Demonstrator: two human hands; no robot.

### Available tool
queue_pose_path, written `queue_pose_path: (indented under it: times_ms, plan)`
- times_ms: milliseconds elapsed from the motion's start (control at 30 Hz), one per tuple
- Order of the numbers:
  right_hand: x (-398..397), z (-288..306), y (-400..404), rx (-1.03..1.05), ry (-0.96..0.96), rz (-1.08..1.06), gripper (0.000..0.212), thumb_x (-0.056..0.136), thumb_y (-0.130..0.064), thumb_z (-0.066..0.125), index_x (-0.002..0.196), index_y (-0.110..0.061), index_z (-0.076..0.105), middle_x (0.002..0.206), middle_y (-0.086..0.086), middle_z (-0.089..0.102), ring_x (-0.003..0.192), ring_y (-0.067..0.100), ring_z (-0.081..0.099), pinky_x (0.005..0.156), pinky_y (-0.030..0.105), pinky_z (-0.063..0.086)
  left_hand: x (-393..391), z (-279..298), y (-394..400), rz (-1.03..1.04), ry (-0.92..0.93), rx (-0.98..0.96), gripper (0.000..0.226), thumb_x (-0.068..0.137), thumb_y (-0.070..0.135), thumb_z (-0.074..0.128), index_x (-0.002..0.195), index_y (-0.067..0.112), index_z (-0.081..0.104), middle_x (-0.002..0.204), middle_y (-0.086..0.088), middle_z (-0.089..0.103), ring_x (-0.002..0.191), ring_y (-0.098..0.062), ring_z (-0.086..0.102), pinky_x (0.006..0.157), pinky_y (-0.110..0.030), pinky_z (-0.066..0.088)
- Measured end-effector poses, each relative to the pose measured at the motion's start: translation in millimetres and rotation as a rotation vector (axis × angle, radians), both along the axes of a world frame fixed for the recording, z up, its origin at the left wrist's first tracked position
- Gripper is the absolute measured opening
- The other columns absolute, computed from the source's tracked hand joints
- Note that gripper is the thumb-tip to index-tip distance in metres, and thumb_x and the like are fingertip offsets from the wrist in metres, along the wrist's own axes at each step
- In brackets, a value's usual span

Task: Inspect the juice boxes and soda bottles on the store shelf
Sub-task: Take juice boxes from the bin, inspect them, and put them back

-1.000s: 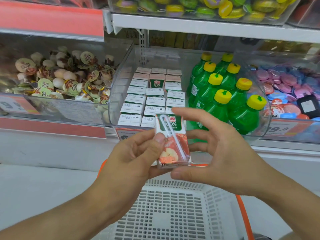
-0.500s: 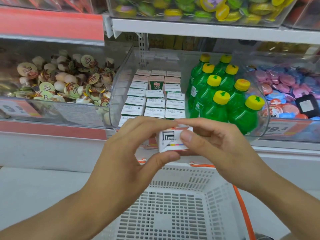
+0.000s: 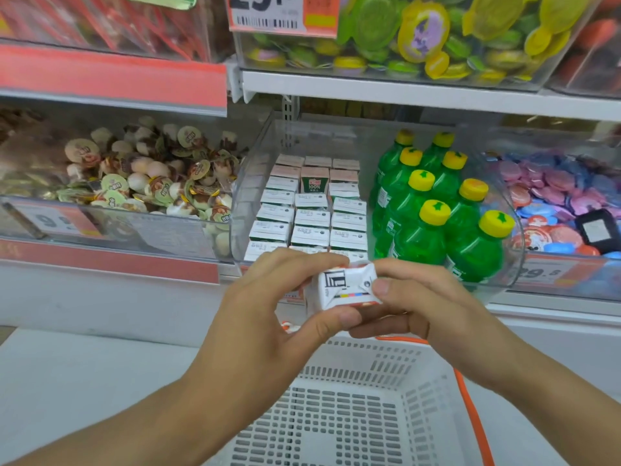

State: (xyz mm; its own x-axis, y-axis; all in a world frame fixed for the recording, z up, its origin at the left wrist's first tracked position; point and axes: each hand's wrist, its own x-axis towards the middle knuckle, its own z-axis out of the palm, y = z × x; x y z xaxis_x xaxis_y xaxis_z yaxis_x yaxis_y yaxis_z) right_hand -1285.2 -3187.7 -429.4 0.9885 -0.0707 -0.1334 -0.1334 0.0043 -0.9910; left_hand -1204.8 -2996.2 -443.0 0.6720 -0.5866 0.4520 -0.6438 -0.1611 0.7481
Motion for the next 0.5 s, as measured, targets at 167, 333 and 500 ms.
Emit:
queue_pose_path:
  times_ms: [167,333,500]
  plan:
    - [0.3,0.5,1.7,-0.05,-0.015,-0.009,0.042,0.073,-0.045,0.067,0.108,-0.023,0.073,0.104,0.013,0.075,0.097,0.034,0.072,0.089,0.04,0.059,3.0,-0.5,0.9,0.024,0.018,0.026,0.04,0.08,0.053,0.064,0.118,0.041,0.065,0.107,0.017,0.06,0.104,-0.007,0.058,0.088,-0.007,0.039]
    - [-1.3,-1.5,1.4,-0.132,0.004,0.008,0.049,0.071,-0.047,0.075,0.118,-0.033,0.067,0.109,0.011,0.068,0.096,0.026,0.069,0.088,0.051,0.058,7.9,6.8,0.4,0.045,0.168,-0.021,0.036,0.079,0.051,0.071,0.114,0.041,0.067,0.102,0.017,0.066,0.098,-0.006,0.065,0.083,-0.013,0.05]
    - [-3.1,-5.7,1.6,-0.201,-0.032,0.023,0.042,0.067,-0.037,0.085,0.103,-0.024,0.068,0.101,0.004,0.071,0.091,0.024,0.071,0.08,0.035,0.058,7.3,13.6,0.7,-0.016,0.514,-0.224,0.037,0.071,0.042,0.068,0.103,0.024,0.07,0.089,0.004,0.078,0.083,-0.013,0.075,0.073,-0.02,0.057]
